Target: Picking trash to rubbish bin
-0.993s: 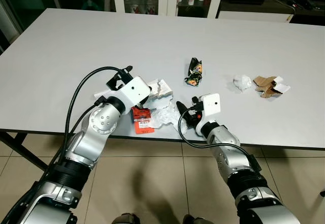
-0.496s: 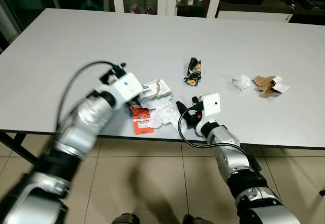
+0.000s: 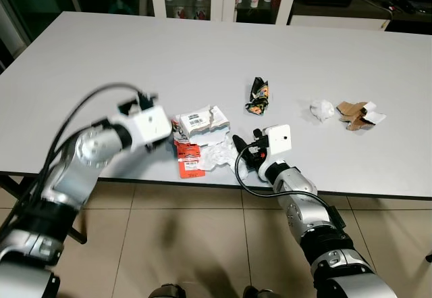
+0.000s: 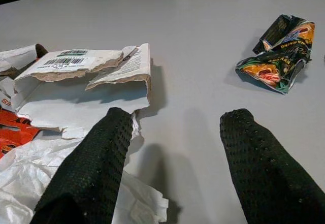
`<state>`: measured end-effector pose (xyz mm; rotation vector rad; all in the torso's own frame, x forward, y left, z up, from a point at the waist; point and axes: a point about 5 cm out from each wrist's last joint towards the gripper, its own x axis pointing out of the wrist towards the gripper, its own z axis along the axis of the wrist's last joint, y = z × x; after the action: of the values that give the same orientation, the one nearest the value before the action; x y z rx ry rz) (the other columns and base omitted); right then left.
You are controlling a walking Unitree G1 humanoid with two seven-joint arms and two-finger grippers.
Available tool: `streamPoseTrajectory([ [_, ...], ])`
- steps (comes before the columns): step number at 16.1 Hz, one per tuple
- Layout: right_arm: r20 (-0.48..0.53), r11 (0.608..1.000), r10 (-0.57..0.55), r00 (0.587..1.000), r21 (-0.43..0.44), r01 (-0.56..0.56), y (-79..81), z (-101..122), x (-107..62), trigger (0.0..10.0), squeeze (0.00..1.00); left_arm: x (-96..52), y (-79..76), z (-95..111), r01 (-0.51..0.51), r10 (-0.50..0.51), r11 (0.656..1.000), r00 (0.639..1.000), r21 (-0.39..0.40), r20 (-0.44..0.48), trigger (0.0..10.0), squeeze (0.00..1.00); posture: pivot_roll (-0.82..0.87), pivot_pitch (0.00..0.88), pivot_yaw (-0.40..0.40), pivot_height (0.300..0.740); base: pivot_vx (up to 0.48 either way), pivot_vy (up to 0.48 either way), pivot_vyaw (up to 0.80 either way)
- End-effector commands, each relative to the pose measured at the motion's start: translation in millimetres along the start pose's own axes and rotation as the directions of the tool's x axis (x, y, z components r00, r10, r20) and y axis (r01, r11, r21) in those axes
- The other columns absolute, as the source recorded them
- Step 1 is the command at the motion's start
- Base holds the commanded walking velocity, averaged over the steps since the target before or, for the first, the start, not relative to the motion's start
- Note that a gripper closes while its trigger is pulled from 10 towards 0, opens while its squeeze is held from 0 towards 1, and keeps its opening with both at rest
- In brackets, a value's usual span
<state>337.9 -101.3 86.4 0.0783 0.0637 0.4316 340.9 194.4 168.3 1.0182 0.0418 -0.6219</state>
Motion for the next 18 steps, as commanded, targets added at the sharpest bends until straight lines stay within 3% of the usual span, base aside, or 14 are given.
streamPoseTrajectory([
  [1, -0.005, 1.000, -0.004, 1.000, 0.008, 0.004, -1.2, -2.2, -1.8, 10.0, 0.00, -1.8, -0.4, -4.9, 0.003, -0.004, 0.999, 1.000, -0.045, -0.008, 10.0, 0.00, 0.03, 0.047, -0.010, 0.740, 0.000, 0.000, 0.00],
  [4, -0.006, 1.000, 0.001, 1.000, 0.009, 0.000, 0.2, -3.0, -1.7, 10.0, 0.00, 5.9, 7.3, 5.1, -0.138, 0.152, 0.971, 0.987, -0.195, 0.058, 10.0, 0.00, 0.03, 0.038, -0.007, 0.740, 0.000, 0.000, 0.00],
  [6, -0.007, 1.000, 0.004, 1.000, 0.009, -0.004, 1.3, -3.6, -1.7, 10.0, 0.00, 8.9, 6.1, 13.8, -0.131, 0.160, 0.960, 0.982, -0.249, 0.099, 10.0, 0.00, 0.02, 0.033, -0.006, 0.740, 0.000, 0.000, 0.00],
  [11, -0.007, 1.000, 0.000, 1.000, 0.009, 0.000, 1.7, -4.1, -1.6, 10.0, 0.00, 29.7, -18.2, 17.9, -0.072, 0.096, 0.969, 0.991, -0.236, 0.089, 10.0, 0.00, 0.02, 0.014, 0.001, 0.740, 0.000, 0.000, 0.00],
  [13, -0.004, 1.000, 0.000, 1.000, 0.010, 0.000, 2.2, -3.7, -1.2, 10.0, 0.00, 48.3, -28.4, 19.3, -0.102, 0.107, 0.981, 0.994, -0.164, 0.024, 10.0, 0.00, 0.02, 0.016, 0.004, 0.740, 0.000, 0.000, 0.00],
  [15, -0.002, 1.000, -0.002, 1.000, 0.011, 0.002, 2.1, -3.3, -1.5, 10.0, 0.00, 56.8, -32.0, 24.7, -0.108, 0.112, 0.986, 0.993, -0.130, 0.023, 10.0, 0.00, 0.01, 0.020, 0.005, 0.740, 0.000, 0.000, 0.00],
  [18, 0.002, 1.000, -0.012, 1.000, 0.011, 0.012, -0.6, -2.9, -2.9, 10.0, 0.00, 66.5, -25.3, 31.6, -0.164, 0.165, 0.983, 0.986, -0.083, 0.017, 10.0, 0.00, 0.01, 0.033, 0.006, 0.740, 0.000, 0.000, 0.00],
])
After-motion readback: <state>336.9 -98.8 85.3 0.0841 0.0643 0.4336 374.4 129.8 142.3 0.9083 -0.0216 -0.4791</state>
